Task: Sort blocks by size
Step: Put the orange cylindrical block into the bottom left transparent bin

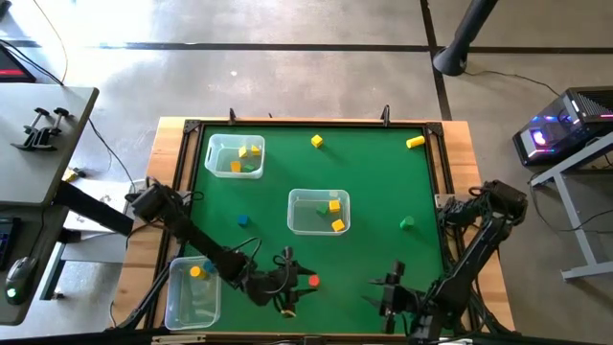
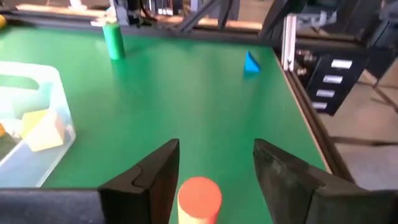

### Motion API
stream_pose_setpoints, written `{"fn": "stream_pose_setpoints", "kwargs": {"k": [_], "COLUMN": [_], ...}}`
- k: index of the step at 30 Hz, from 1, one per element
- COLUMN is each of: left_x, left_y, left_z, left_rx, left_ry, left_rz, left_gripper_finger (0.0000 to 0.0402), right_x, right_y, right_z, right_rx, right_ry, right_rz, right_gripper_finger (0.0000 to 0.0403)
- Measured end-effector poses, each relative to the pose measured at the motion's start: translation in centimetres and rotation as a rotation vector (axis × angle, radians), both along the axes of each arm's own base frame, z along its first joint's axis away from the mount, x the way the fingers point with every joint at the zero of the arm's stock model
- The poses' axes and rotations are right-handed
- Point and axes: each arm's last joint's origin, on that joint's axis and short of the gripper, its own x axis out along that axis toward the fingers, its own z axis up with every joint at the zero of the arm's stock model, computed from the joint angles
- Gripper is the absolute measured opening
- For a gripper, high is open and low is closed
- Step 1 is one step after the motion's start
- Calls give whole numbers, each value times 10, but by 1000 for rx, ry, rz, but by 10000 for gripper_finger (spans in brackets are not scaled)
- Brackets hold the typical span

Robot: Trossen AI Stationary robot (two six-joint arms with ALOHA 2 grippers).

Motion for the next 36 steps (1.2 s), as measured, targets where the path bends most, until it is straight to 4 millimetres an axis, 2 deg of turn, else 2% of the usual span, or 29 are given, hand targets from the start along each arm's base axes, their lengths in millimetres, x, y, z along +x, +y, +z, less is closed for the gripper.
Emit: {"fn": "stream_pose_setpoints", "kwargs": {"k": [3, 6, 11, 16, 20, 27, 36], "left_x": [3, 13, 33, 48, 57, 66, 67], "left_y": [3, 4, 11, 20, 24, 31, 27], "left_z": [-2, 5, 38, 59, 52, 43, 41], "left_rx": [0, 22, 50, -34, -36, -16, 33], "left_ry": [41, 166, 396, 477, 537, 646, 629], "left_rz": [-7, -37, -60, -155, -236, -190, -205], "left_gripper_finger": [197, 193, 189, 189, 188, 188, 188], "right_x": [1, 5, 10, 12, 12, 12, 12], "right_y": [-1, -2, -6, -6, -6, -6, -6], "right_z": [0, 0, 0, 0, 0, 0, 0], "right_rx": [-7, -13, -7, -7, -4, -4, -5], "right_ry": [0, 1, 16, 20, 21, 28, 30], "right_rz": [0, -2, -11, -7, -6, 0, 3], "right_gripper_finger": [181, 181, 181, 181, 181, 181, 181]}}
